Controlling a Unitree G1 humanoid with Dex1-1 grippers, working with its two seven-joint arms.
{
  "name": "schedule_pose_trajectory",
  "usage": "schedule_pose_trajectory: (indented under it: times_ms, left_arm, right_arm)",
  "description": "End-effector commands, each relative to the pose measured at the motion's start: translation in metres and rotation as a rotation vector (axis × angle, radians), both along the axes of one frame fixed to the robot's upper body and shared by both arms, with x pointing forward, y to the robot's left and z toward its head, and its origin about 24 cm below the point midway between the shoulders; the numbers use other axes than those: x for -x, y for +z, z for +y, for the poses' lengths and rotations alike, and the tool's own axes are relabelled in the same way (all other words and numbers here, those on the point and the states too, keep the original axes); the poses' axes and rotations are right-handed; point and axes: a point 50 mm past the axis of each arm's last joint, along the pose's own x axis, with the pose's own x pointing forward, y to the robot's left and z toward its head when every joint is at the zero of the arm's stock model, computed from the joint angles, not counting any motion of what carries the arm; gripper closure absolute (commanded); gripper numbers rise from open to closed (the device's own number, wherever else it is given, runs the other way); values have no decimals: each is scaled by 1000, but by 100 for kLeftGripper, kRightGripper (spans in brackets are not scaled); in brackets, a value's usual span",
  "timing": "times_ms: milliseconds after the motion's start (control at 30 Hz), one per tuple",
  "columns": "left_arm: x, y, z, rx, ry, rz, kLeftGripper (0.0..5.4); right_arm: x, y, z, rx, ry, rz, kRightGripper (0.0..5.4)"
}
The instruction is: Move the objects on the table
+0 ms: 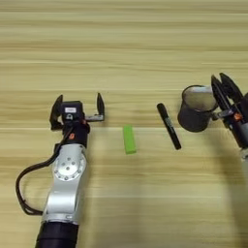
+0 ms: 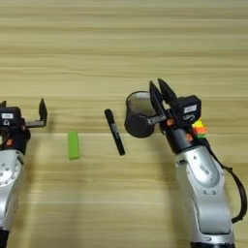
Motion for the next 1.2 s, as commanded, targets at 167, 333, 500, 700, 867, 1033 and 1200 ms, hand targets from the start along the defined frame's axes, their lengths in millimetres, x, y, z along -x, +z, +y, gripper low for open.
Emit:
schedule_pose_trajectory:
  times_ms: [167, 333, 500, 700, 867, 1033, 1200]
  left_arm:
    - [-1, 2, -2, -35, -4, -13, 0]
    - [-2, 2, -2, -32, -7, -11, 0]
    - [-3, 2, -4, -47, -18, -16, 0]
    - [-3, 2, -5, -48, -20, -16, 0]
    - [-3, 2, -6, -49, -25, -19, 0]
    - [-3, 5, -10, -85, -57, -41, 0]
    - [-2, 7, -18, -116, -104, -71, 0]
  right_arm:
    - [0, 17, 1, -14, 54, 44, 472]
    - [0, 18, 2, -42, 76, 82, 472]
    - [0, 24, 7, -45, 101, 67, 472]
    - [1, 33, 7, -42, 110, 38, 472]
    - [2, 38, 9, -44, 117, 19, 472]
    - [-2, 41, 15, -31, 141, 9, 472]
    - [-7, 40, 32, -45, 209, 21, 472]
